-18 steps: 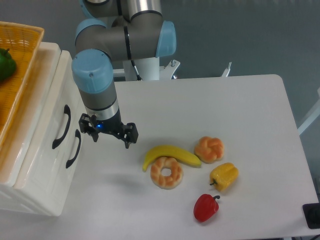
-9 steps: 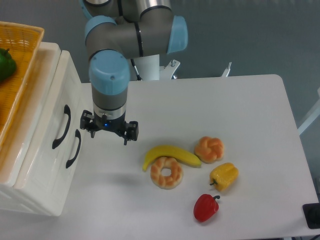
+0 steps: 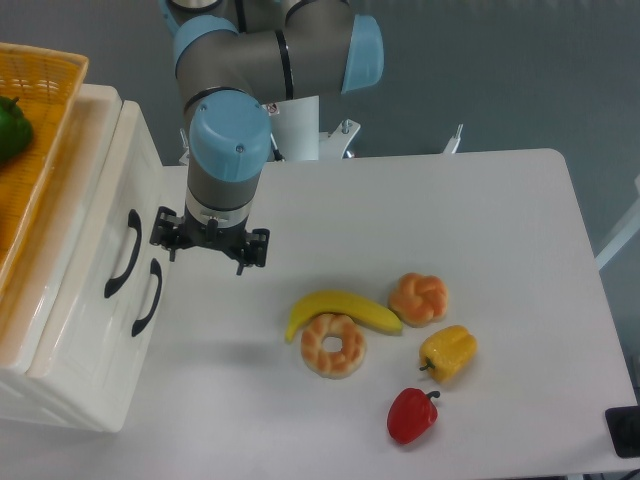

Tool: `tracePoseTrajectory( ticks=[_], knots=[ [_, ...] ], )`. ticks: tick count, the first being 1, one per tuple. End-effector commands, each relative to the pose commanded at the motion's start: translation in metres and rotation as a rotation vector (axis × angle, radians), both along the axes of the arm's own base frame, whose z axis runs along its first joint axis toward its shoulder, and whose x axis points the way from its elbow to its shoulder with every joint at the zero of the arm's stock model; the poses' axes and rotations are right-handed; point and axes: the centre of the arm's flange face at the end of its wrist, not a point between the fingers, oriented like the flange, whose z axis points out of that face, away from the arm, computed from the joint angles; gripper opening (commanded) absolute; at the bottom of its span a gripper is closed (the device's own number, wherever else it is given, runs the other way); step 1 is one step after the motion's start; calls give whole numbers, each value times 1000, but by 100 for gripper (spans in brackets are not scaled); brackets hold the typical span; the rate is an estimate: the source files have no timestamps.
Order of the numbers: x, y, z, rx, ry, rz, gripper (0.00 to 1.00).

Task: Slide the top white drawer open

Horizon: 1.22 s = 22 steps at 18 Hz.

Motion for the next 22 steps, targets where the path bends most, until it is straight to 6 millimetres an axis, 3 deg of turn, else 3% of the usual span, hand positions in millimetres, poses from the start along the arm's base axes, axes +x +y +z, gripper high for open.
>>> tracePoseTrajectory(
  ticks=[9,22],
  knots=[
    [0,6,6,13,-3,8,100],
    [21,7,5,-17,-20,-7,100]
  ],
)
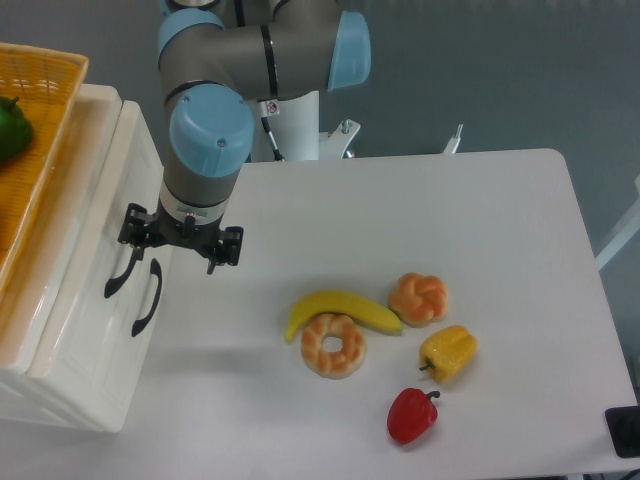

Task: Slide the top white drawer open

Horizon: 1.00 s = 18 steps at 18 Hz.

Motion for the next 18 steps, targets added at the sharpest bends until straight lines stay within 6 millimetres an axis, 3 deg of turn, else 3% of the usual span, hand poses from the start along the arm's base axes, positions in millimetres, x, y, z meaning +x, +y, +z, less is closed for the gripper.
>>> tracePoseTrajectory(
  ticks=[18],
  knots=[
    [7,5,1,7,-5,-16,100]
  ],
)
